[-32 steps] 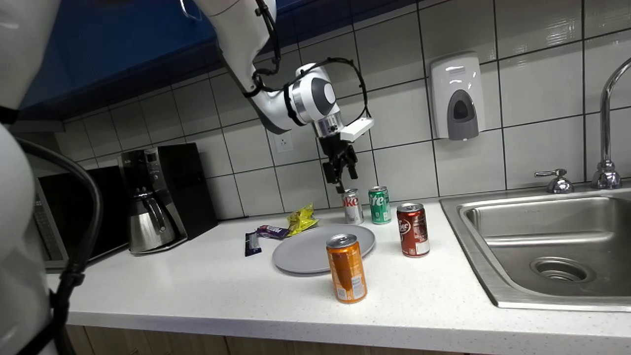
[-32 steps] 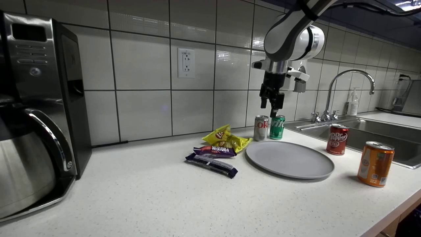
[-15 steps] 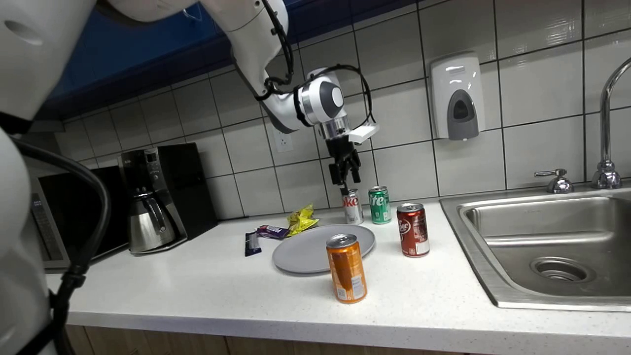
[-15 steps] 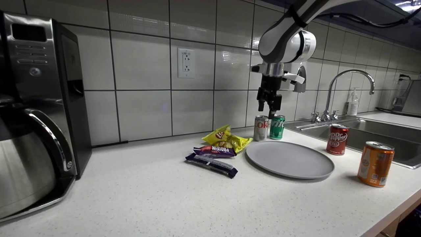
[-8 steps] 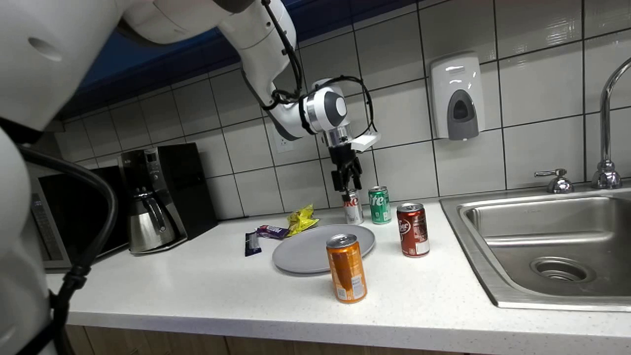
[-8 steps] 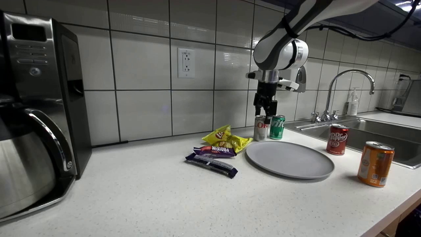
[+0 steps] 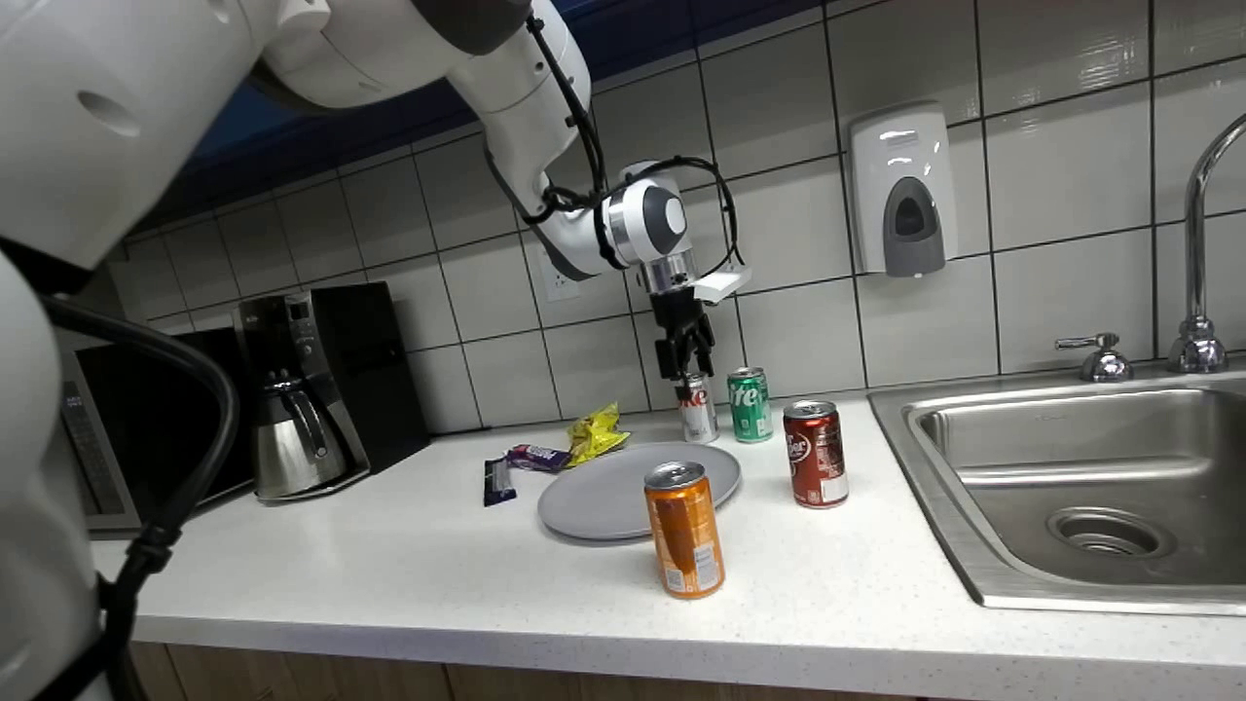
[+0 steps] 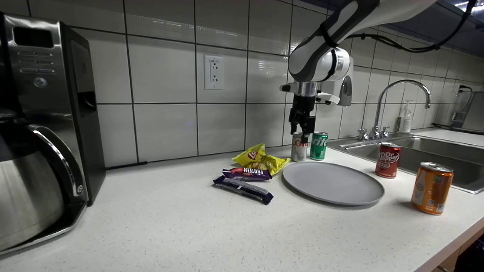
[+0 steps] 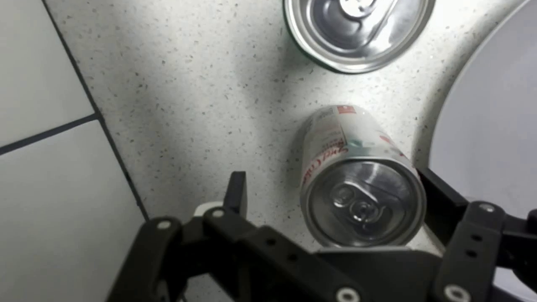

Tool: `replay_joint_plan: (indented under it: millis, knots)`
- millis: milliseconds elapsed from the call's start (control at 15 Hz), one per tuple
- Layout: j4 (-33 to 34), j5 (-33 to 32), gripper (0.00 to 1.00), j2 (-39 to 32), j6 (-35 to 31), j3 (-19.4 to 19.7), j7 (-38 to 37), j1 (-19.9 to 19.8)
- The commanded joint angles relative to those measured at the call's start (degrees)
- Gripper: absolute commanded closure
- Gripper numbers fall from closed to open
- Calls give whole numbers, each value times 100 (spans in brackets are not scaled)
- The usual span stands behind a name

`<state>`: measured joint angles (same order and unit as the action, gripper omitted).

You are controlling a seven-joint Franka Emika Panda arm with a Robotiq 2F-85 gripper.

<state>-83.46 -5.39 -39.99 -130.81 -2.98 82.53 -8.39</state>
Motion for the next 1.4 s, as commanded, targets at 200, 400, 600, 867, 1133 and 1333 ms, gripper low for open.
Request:
replay_joint_plan:
  millis: [200, 400, 600, 867, 1133, 1333]
  knots:
    - [251, 69, 0, -80, 284, -121, 221, -66]
    - [223, 75, 26, -77, 293, -124, 226, -72]
    - [172, 63, 50, -53, 288, -116, 209, -60]
    - [66, 45, 61, 17, 257, -116, 180, -35]
    - [-100, 26, 61, 138, 180, -131, 144, 5]
    - [-221, 23, 61, 215, 112, -148, 124, 33]
